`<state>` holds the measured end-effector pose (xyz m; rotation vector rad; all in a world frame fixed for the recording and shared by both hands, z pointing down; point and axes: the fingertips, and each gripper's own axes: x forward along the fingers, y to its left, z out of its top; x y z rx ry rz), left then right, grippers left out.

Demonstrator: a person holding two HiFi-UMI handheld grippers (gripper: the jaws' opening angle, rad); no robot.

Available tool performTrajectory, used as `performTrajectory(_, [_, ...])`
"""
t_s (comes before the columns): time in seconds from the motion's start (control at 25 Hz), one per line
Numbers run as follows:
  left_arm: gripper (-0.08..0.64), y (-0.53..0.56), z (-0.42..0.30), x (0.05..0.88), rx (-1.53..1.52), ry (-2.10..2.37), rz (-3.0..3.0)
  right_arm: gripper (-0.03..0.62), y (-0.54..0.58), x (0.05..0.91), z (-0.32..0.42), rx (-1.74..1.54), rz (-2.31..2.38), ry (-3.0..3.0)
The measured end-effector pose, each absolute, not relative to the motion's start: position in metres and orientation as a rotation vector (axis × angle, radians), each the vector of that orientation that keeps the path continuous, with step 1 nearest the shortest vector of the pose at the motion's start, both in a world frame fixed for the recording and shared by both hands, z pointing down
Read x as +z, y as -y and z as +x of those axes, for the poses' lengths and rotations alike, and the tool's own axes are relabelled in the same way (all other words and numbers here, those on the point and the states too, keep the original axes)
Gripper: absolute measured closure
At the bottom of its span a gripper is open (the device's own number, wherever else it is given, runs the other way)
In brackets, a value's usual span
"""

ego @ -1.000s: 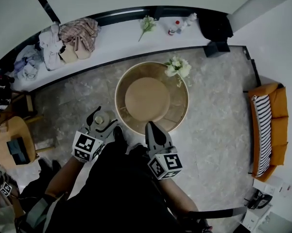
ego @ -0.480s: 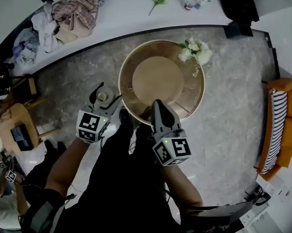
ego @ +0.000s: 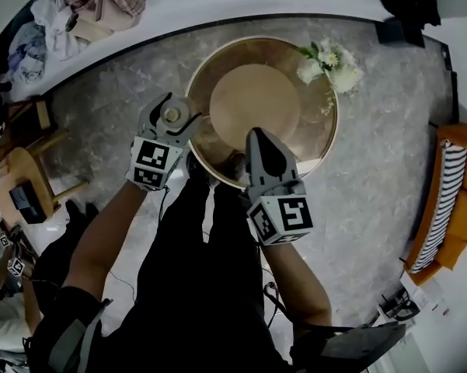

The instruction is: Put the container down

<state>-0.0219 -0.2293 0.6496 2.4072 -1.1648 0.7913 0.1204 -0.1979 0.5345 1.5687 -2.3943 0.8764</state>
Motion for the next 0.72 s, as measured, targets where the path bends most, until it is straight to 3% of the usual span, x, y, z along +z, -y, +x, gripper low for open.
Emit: performTrajectory(0.72, [0.218,0.252,-0.006,0.803,0.973,1.116,2.292,0.586,0.261,0.628,0.136,0.764,1.575,2.344])
